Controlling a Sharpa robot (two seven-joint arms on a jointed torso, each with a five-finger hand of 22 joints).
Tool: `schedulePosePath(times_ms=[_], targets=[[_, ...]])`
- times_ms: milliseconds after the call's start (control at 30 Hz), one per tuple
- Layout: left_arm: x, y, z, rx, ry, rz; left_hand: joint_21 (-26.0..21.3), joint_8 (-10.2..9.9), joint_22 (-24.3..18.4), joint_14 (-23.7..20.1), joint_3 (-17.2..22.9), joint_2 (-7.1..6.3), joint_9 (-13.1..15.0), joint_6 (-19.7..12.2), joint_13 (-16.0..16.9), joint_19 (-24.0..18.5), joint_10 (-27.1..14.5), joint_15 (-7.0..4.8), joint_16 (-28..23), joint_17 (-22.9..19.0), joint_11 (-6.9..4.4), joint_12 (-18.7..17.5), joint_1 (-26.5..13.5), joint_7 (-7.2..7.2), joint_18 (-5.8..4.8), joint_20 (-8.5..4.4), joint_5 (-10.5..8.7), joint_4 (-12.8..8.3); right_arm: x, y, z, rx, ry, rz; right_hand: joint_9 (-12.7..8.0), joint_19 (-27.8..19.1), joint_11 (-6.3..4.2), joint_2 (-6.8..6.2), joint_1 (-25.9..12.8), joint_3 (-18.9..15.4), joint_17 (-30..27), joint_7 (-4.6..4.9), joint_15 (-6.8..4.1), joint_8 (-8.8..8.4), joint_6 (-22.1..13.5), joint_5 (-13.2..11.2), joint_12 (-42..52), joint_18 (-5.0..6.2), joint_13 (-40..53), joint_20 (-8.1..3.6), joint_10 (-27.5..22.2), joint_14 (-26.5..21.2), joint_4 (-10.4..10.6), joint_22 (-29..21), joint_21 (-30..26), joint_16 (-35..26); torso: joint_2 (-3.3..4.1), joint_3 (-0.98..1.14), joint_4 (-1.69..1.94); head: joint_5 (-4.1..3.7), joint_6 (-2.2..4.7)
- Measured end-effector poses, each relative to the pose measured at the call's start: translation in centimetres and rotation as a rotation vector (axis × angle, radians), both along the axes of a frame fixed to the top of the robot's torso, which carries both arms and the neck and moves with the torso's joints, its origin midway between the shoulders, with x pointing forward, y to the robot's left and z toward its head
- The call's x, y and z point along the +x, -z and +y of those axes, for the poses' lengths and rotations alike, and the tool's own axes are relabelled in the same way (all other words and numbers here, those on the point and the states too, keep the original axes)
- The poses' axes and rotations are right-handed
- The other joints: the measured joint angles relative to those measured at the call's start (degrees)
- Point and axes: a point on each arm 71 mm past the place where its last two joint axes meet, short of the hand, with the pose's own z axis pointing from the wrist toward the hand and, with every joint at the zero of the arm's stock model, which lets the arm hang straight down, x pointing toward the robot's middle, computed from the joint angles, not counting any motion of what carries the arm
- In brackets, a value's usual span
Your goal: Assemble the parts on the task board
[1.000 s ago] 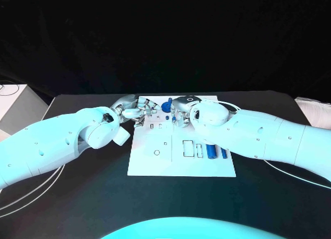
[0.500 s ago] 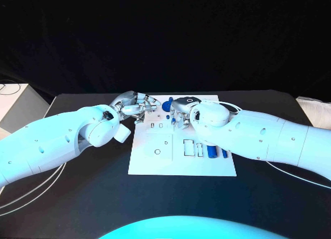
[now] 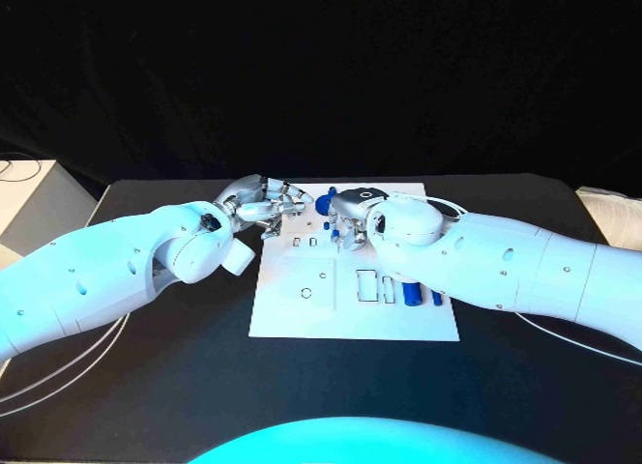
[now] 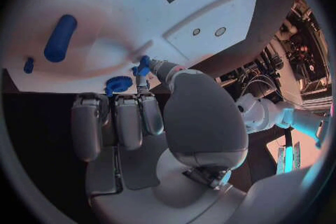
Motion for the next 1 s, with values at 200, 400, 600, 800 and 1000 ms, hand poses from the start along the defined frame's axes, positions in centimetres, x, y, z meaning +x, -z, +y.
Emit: schedulePosePath(times_ms=[200, 400, 600, 800, 1000], targets=[[-0.01, 0.00, 0.03, 0.000, 0.000, 0.000, 0.00, 0.00, 0.11, 0.00, 0.00, 0.24, 0.09, 0.00, 0.00, 0.00, 0.00, 0.00, 0.00, 0.00, 0.00, 0.00, 0.24, 0.00, 0.00, 0.00, 0.00, 0.00, 0.03, 0.07, 0.08, -0.008, 0.001, 0.004, 0.00, 0.00, 0.00, 0.24, -0.24, 0.16, 0.00, 0.00, 0.00, 0.00, 0.00, 0.00, 0.00, 0.00, 0.00, 0.00, 0.00, 0.00, -0.16, -0.01, 0.00, 0.00, 0.02, 0.00, 0.05, 0.07, -0.14], [-0.01, 0.00, 0.03, 0.000, 0.000, 0.000, 0.00, 0.00, 0.11, 0.00, 0.00, 0.24, 0.08, 0.00, 0.00, 0.00, 0.00, 0.00, 0.00, 0.00, 0.00, 0.00, 0.24, 0.00, 0.00, 0.00, 0.00, 0.00, 0.10, 0.16, 0.07, -0.016, 0.004, 0.007, 0.00, 0.00, 0.00, 0.24, -0.24, 0.16, 0.00, 0.00, 0.00, -0.01, 0.00, 0.00, 0.00, 0.01, -0.01, 0.00, 0.00, 0.00, -0.16, -0.01, 0.00, 0.00, 0.01, 0.00, 0.03, 0.16, -0.21], [0.00, 0.00, 0.01, 0.000, 0.000, 0.000, 0.00, 0.00, 0.11, 0.00, 0.00, 0.24, 0.08, 0.00, 0.00, 0.00, 0.00, 0.00, 0.00, 0.00, 0.00, 0.00, 0.24, 0.00, 0.00, -0.01, 0.00, 0.00, 0.09, 0.24, 0.13, -0.021, 0.007, 0.009, 0.00, 0.00, 0.00, 0.24, -0.24, 0.16, 0.00, 0.00, 0.00, 0.00, 0.00, 0.00, 0.00, 0.01, -0.01, 0.00, 0.00, 0.00, -0.16, -0.01, 0.00, 0.00, 0.00, 0.01, 0.02, 0.18, -0.21], [-0.01, -0.01, -0.01, 0.000, 0.001, 0.000, 0.00, 0.00, 0.11, 0.00, 0.00, 0.24, 0.07, 0.00, 0.00, 0.00, 0.00, 0.00, 0.00, 0.00, 0.00, 0.00, 0.24, 0.00, 0.00, -0.01, 0.00, 0.00, 0.10, 0.28, 0.16, -0.023, 0.008, 0.009, 0.00, 0.00, 0.00, 0.24, -0.24, 0.16, 0.04, 0.00, 0.00, -0.01, 0.00, 0.00, 0.00, 0.00, -0.01, 0.00, 0.00, 0.00, -0.16, -0.02, 0.00, 0.00, 0.00, 0.01, 0.04, 0.21, -0.21], [-0.02, -0.01, -0.03, 0.000, 0.001, 0.001, 0.00, 0.34, 0.21, 0.00, -0.15, 0.24, 0.18, 0.00, -0.06, -0.01, 0.00, -0.01, 0.00, 0.00, 0.00, 0.22, 0.24, -0.01, 0.00, -0.01, 0.00, 0.16, 0.09, 0.40, 0.16, -0.025, 0.009, 0.010, 0.00, 0.00, 0.00, 0.02, -0.46, 0.16, 0.04, 0.00, 0.00, 0.00, 0.00, 0.00, 0.00, 0.00, 0.04, 0.00, 0.00, 0.00, -0.16, -0.02, 0.00, 0.00, 0.00, 0.01, 0.05, 0.30, -0.27]])
